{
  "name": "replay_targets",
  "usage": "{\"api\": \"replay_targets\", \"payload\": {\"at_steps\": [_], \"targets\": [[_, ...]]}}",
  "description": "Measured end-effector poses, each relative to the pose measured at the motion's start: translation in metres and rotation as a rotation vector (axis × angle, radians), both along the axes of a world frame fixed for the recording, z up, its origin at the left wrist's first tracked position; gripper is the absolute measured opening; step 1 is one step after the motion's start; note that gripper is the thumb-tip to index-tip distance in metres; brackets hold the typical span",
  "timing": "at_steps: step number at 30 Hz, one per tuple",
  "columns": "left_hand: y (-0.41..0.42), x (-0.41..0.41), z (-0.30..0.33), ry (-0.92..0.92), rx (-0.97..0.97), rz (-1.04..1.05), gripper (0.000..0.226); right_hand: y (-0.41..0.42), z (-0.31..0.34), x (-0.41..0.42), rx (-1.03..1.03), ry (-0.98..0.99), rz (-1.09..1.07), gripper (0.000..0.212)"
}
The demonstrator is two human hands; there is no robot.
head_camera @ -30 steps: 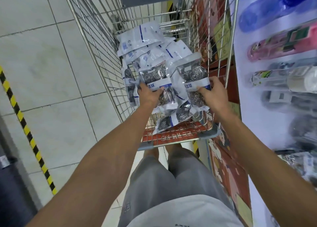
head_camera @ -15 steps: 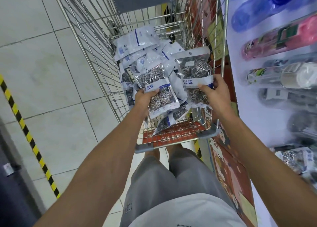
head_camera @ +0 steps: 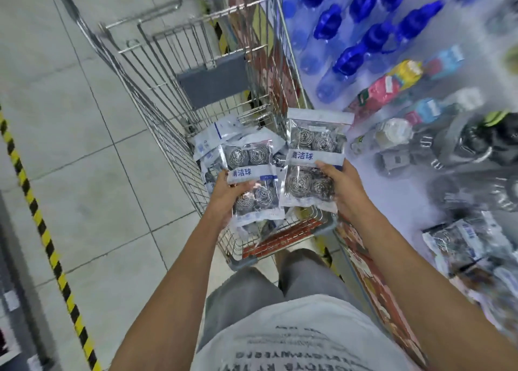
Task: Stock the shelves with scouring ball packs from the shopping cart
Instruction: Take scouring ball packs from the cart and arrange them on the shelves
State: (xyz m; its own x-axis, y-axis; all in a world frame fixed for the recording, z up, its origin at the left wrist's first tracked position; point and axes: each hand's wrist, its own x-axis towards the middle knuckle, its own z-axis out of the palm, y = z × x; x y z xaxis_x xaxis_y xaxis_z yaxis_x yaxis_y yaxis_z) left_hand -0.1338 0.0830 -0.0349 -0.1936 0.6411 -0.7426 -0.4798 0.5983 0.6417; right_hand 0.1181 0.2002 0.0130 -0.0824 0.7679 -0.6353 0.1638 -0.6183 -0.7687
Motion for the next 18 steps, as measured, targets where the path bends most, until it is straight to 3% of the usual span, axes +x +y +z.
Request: {"api": "replay_targets", "payload": {"at_steps": [6,11,16,18], "targets": [[-0.011,0.016,0.056,-0.031,0.144,-0.155,0.146,-0.063,0.048,0.042,-0.004,0.081,-0.267,0.041],[-0.025,0.048,0.080,-0.057,0.191,-0.334,0.124,-0.129,0.072,0.091,-0.007,0.156,-0.506,0.039],[-0.035,0.096,0.099,-0.041,0.219,-0.508,0.146,-0.201,0.087,0.143,0.005,0.239,-0.702,0.034],[-0.040,0.117,0.103,-0.066,0.176,-0.574,0.119,-0.229,0.091,0.164,0.019,0.239,-0.791,0.024]]}}
